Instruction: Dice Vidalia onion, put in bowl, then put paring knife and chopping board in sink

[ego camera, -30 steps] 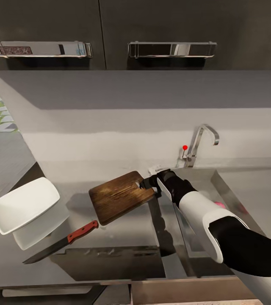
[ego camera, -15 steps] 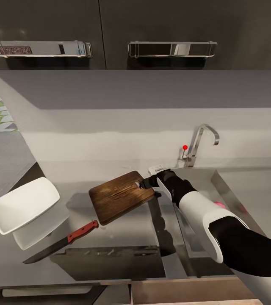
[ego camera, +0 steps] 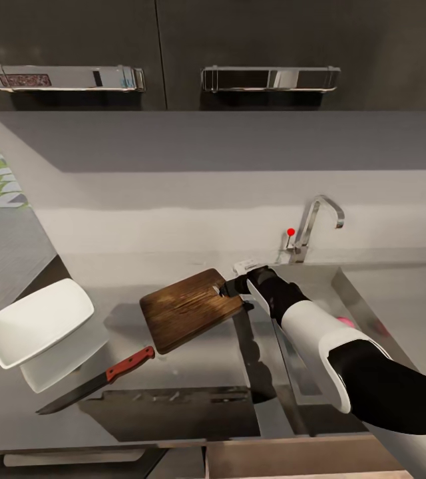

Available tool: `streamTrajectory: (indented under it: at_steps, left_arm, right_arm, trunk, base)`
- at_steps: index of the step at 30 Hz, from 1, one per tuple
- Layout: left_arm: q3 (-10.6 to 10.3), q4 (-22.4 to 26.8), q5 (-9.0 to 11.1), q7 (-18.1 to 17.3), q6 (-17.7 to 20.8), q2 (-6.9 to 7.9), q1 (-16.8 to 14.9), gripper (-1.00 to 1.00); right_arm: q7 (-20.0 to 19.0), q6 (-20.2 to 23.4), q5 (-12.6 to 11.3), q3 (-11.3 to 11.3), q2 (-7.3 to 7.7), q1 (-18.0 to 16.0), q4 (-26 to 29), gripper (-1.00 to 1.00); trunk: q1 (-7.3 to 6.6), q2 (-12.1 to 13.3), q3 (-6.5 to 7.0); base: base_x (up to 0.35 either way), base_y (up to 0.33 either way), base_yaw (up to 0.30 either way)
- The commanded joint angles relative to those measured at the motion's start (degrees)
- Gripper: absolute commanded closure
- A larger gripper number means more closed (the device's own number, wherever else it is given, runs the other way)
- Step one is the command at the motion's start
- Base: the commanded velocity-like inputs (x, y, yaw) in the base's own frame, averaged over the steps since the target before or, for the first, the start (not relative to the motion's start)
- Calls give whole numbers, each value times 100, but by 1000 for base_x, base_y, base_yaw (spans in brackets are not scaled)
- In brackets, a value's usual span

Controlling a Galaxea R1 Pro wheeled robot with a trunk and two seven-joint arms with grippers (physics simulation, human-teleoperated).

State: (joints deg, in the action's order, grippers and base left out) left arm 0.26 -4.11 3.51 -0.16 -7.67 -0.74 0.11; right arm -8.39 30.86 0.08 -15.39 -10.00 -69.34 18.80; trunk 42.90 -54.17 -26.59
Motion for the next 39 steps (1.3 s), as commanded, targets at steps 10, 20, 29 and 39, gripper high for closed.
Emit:
streamTrajectory:
  at_steps: [10, 20, 29, 39]
  left_arm:
    - [0, -10, 36, -2, -40, 10, -2, -100]
    - [0, -10, 36, -2, -41, 12, -4, -100]
    - [0, -10, 36, -3, -41, 12, -2, -100]
    - [0, -10, 36, -10, -59, 47, -2, -100]
  right_arm:
    - [-14, 43, 89, -43, 0, 0, -131, 100]
    - [-13, 43, 89, -43, 0, 0, -131, 100]
    - [-13, 43, 89, -43, 0, 0, -131, 100]
    - [-55, -18, -35, -14, 0, 0, -179, 100]
  trunk:
    - [1, -3, 80]
    - [1, -3, 169]
    - [1, -3, 250]
    - [1, -3, 340]
  base:
    - [0, 0, 0]
    - [0, 0, 0]
    - [0, 0, 0]
    - [-94, 53, 0]
